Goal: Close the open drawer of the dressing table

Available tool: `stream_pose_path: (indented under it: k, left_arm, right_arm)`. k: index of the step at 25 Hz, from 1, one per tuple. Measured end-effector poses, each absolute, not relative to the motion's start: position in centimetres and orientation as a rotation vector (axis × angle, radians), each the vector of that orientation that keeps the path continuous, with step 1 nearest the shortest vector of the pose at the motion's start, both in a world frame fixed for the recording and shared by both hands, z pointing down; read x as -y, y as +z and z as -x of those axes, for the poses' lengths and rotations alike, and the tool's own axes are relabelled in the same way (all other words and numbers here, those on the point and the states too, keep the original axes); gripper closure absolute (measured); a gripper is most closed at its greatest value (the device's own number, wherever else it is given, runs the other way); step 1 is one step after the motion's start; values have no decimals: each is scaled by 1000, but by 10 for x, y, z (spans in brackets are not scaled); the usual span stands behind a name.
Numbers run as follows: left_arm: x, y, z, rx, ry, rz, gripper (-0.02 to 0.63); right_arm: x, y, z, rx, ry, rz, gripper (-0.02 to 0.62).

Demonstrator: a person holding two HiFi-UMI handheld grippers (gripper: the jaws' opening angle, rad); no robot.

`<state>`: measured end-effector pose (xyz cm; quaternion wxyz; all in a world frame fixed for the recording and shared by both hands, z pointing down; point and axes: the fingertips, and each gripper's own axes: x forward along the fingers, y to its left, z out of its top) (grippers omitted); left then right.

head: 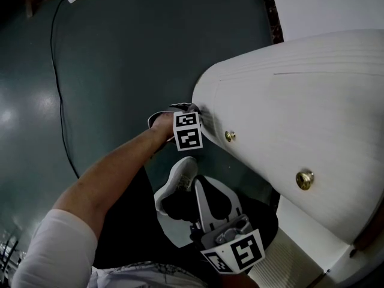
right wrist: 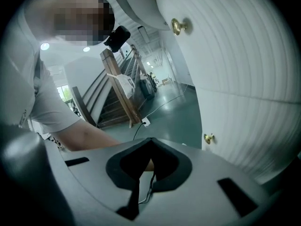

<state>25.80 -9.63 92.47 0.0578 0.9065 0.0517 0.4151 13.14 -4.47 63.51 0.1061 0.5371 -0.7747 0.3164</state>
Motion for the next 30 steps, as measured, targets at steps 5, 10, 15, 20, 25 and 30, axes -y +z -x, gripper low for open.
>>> stream_pose_path:
  k: [5,10,15,20,25,30]
  left_arm:
    - [103,909,-243,-112,1212,-2778,430]
    - [121,888,-238,-46,1141,-2859,428]
    - [152,860,-210,45,1062,-2959,426]
    - [197,819,-167,218,954,-2987,426]
    - [216,764,-122,375,782,-3011,428]
    - [219,720,-73,559,610,-2968,428]
  right_arm:
    - [49,626,-125,2302,901,-1587,586]
    - [49,622,-119,2310,872,-1592,586]
    - [52,612,-118,2329,848,-1605,586]
    - [62,602,-122,2336,808,-1638,586]
    - [75,591,-117,2354,765,-1647,586]
    - [83,579,-116,2368,706,-1645,586]
